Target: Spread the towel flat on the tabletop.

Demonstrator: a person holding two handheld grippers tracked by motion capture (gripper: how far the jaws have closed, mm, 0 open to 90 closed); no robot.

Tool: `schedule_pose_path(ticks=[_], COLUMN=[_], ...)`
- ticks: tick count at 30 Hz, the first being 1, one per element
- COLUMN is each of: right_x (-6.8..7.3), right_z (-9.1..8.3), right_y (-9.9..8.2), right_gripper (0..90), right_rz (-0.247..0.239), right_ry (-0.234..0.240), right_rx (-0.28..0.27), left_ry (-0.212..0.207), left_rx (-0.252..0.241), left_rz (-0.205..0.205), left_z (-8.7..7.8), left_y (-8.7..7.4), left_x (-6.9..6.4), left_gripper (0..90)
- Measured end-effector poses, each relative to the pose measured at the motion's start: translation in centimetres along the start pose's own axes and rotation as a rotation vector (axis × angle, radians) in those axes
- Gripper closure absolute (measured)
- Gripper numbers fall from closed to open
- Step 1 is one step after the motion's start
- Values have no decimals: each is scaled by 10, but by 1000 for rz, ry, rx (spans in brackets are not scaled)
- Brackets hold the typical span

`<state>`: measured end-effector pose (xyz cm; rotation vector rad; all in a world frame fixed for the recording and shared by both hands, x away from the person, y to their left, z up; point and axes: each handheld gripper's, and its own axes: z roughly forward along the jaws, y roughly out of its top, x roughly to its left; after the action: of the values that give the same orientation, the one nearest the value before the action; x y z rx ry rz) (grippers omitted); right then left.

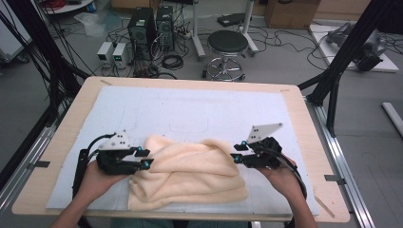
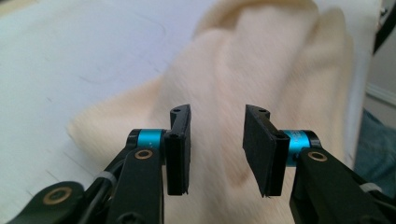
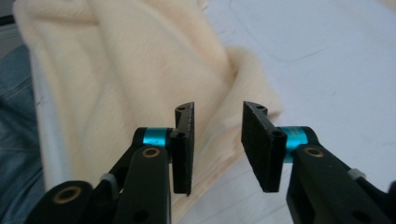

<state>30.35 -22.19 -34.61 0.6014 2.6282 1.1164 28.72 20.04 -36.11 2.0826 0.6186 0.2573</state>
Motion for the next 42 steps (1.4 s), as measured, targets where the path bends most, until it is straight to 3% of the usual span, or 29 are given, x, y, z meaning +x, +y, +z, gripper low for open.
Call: schedule_pose_path(ticks=[2, 4, 6, 9, 10, 11, 13, 14, 17, 22, 24, 26, 28, 29, 30, 31, 32, 33, 35, 37, 40, 42], right_x=[-6, -13, -21, -29, -31, -32, -33, -33, -33, -35, -33, -31, -32, -34, -37, -39, -39, -40, -43, -49, -60, -65], right_z=[8, 22, 37, 61, 69, 73, 75, 73, 54, 13, 2, -4, -1, 4, 12, 20, 25, 27, 26, 24, 33, 48], right_y=[10, 16, 18, 16, 14, 13, 12, 13, 16, 22, 25, 23, 14, 6, -2, -9, -13, -16, -15, -9, -3, -3], right_gripper=[585, 547, 512, 511, 575, 701, 802, 813, 819, 820, 820, 816, 807, 784, 748, 713, 685, 643, 613, 586, 546, 546], right_rz=[-21, -29, -21, 7, 10, 19, 18, 14, 14, 26, 16, 10, 22, 45, 86, 113, 111, 111, 130, 123, 150, 165], right_ry=[-3, -1, 10, 38, 50, 65, 78, 65, 18, -62, -84, -93, -83, -47, 29, 50, 18, 17, 6, -7, -3, 22], right_rx=[-1, 13, 33, 93, 119, 148, 158, 148, 83, -22, -45, -31, 21, 48, 95, 151, 188, 182, 114, 71, 56, 99], left_ry=[17, 27, 19, -21, -45, -42, -22, -10, 26, 84, 86, 96, 85, 76, 68, 63, 70, 79, 121, 120, 106, 113], left_rx=[-4, 24, 89, 199, 233, 271, 309, 293, 208, 55, 31, 43, 56, 69, 89, 119, 131, 141, 141, 142, 207, 225], left_rz=[-21, -31, -41, -42, -32, -14, 28, 11, -37, -76, -74, -62, -62, -73, -86, -91, -98, -99, -84, -113, -130, -111], left_z=[8, 21, 38, 61, 68, 74, 79, 79, 68, 37, 30, 30, 35, 39, 44, 50, 55, 59, 66, 73, 86, 91], left_y=[4, 3, 0, -6, -8, -9, -10, -10, -4, 10, 14, 13, 7, 3, -1, -4, -6, -7, -8, -10, -16, -19], left_x=[11, 21, 26, 29, 29, 27, 25, 24, 28, 34, 33, 32, 33, 35, 37, 39, 40, 42, 45, 51, 57, 55], left_gripper=[588, 561, 496, 490, 555, 676, 827, 871, 893, 895, 894, 894, 875, 822, 748, 698, 657, 605, 542, 520, 534, 627])
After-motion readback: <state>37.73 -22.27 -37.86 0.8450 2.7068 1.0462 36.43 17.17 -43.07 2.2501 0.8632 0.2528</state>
